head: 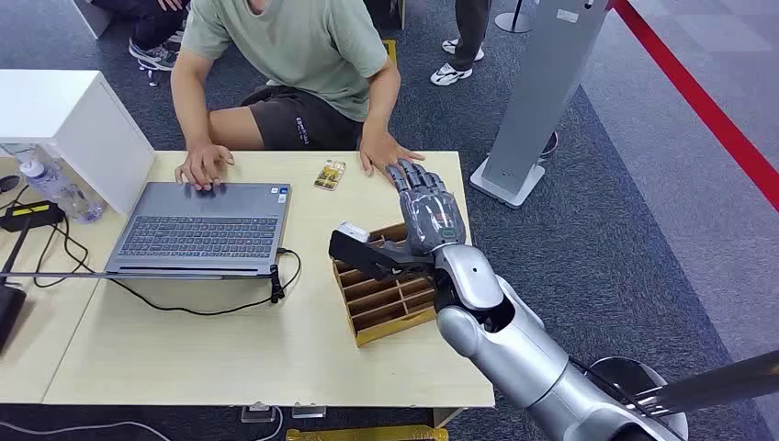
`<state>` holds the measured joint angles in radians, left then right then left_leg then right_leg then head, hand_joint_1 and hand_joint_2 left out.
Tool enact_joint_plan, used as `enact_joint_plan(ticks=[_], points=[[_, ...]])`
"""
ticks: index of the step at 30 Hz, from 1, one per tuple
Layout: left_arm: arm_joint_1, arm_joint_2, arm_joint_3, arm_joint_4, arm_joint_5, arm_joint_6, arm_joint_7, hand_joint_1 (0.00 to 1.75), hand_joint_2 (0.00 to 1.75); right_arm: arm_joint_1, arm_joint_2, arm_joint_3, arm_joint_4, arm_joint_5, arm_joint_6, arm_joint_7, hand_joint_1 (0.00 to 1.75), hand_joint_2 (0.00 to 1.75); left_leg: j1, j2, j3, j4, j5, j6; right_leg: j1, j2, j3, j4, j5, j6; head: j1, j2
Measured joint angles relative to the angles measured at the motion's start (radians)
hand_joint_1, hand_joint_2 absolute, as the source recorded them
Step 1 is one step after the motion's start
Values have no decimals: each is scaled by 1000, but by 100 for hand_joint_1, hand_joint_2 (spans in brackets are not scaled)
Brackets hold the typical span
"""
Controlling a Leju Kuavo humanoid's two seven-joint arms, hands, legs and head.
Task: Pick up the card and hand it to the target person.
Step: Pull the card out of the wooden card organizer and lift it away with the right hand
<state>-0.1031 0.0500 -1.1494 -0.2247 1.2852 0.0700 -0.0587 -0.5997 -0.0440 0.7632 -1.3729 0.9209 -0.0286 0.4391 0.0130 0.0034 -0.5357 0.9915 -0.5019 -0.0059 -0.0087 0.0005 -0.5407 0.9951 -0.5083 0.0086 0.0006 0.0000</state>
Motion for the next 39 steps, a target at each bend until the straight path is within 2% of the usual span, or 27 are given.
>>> enact_joint_plan(ticks=[2, 8, 15, 20, 29, 39], points=[[0, 0, 0, 0, 0, 0, 0, 0, 0, -7, 6, 4, 8, 0, 4, 0, 13, 175, 0, 0, 0, 0, 0, 0, 0, 0, 0, 0, 0, 0, 0, 0], [-1, 0, -1, 0, 0, 2, -1, 0, 0, -71, 56, 47, 76, -5, 10, -5, 64, 175, 0, 0, 0, 0, 0, 0, 0, 0, 0, 0, 0, 0, 0, 0], [-1, 0, -1, 0, 11, 10, 13, 0, 0, -90, 91, 80, 156, -27, -2, -9, 76, 175, 0, 0, 0, 0, 0, 0, 0, 0, 0, 0, 0, 0, 0, 0], [-1, 0, -1, 0, 11, 11, 15, 0, 0, -93, 107, 93, 202, -39, -36, -8, 76, 175, 0, 0, 0, 0, 0, 0, 0, 0, 0, 0, 0, 0, 1, 0], [-1, 0, -1, 0, 11, 12, 14, 0, 0, -92, 112, 94, 238, 3, -92, 54, 70, 175, 0, 0, 0, 0, 0, 0, 0, 0, 0, 0, 0, 0, 0, 0], [0, 0, -1, 0, 11, 12, 14, 0, 0, -80, 112, 94, 254, 24, -103, 75, 82, 175, 0, 0, 0, 0, 0, 0, 0, 0, 0, 0, 0, 0, 0, 0]])
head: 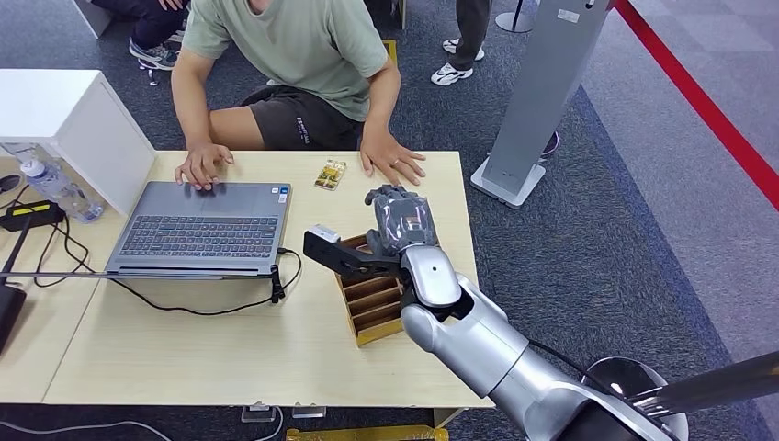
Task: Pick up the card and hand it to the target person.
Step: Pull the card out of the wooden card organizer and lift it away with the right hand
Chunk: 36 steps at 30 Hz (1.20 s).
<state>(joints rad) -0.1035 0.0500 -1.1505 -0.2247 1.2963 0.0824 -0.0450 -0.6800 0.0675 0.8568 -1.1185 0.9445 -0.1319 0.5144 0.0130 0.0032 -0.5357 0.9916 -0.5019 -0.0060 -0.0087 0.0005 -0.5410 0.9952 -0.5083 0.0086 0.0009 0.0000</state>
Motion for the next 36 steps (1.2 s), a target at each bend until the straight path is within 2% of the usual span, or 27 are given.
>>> enact_joint_plan(ticks=[6, 14, 18, 27, 36], points=[[0, 0, 0, 0, 0, 0, 0, 0, 0, 3, 0, 0, 8, 9, -9, 16, 89, 175, 0, 0, 0, 0, 0, 0, 0, 0, 0, 0, 0, 0, 0, 0], [0, -1, 0, 0, 2, 0, 0, 0, 0, 15, 7, 0, 19, 9, -13, 19, 90, 175, 0, 0, 0, 0, 0, 0, 0, 0, 0, 0, 0, 0, 0, 0], [0, -1, 0, 0, 4, 1, 0, 0, 0, 19, 9, 0, 25, 4, -12, 19, 102, 175, 0, 0, 0, 0, 0, 0, 0, 0, 0, 0, 0, 0, 0, 0], [0, -2, 0, 0, 6, 1, 1, 0, 0, 27, 13, 0, 37, -9, -6, 18, 90, 175, 0, 0, 0, 0, 0, 0, 0, 0, 0, 0, 0, 0, 0, 0], [0, -2, 0, 0, 10, 2, 3, 0, 0, 30, 16, 1, 49, -24, 1, 15, 91, 175, 0, 0, 0, 0, 0, 0, 0, 0, 0, 0, 0, 0, 0, 0]])
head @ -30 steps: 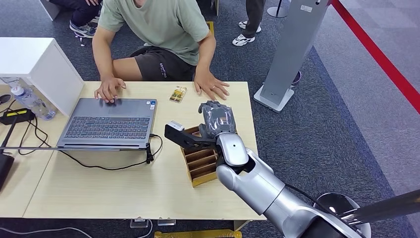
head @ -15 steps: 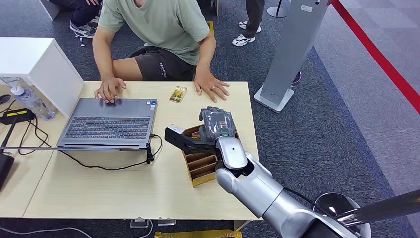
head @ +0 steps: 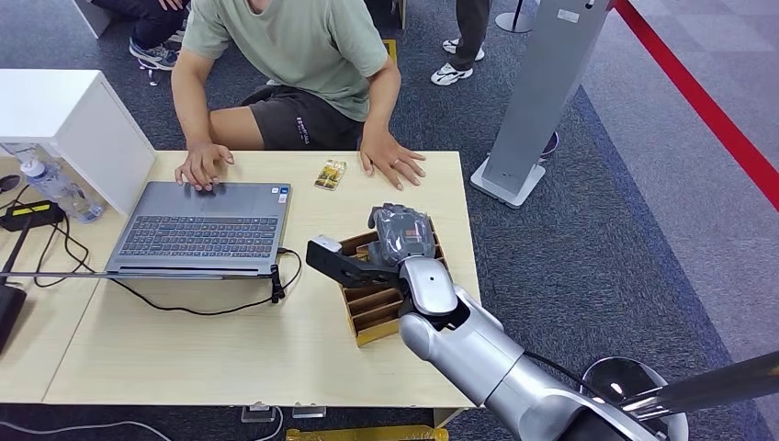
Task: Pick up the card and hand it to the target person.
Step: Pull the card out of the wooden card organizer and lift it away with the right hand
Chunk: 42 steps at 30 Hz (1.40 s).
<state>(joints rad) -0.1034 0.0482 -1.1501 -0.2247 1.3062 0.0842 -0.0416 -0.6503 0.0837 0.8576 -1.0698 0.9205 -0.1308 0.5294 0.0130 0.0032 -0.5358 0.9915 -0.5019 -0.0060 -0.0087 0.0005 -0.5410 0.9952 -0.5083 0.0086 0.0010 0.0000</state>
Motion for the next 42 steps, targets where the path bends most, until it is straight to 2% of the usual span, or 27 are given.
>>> enact_joint_plan(ticks=[42], points=[[0, -1, 0, 0, 1, -5, 9, 0, 0, 17, 7, 3, 18, -25, 21, 16, 93, 175, 0, 0, 0, 0, 0, 0, 0, 0, 0, 0, 0, 0, 0, 0]])
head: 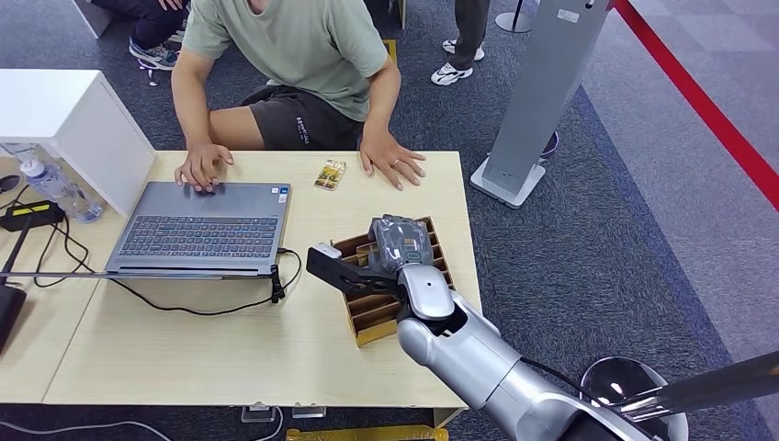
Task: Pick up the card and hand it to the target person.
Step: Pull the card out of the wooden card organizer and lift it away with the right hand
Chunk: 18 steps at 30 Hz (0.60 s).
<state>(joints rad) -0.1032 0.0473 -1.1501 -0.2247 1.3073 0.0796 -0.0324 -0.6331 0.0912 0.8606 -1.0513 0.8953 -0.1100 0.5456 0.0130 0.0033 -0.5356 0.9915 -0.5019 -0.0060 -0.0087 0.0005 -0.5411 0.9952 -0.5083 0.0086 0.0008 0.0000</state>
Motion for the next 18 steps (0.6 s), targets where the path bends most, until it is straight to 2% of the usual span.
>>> enact_joint_plan(ticks=[18], points=[[0, 0, 0, 0, -13, -9, -3, 0, 0, 11, -5, -1, -2, 4, 9, 15, 84, 175, 0, 0, 0, 0, 0, 0, 0, 0, 0, 0, 0, 0, 0, 0]])
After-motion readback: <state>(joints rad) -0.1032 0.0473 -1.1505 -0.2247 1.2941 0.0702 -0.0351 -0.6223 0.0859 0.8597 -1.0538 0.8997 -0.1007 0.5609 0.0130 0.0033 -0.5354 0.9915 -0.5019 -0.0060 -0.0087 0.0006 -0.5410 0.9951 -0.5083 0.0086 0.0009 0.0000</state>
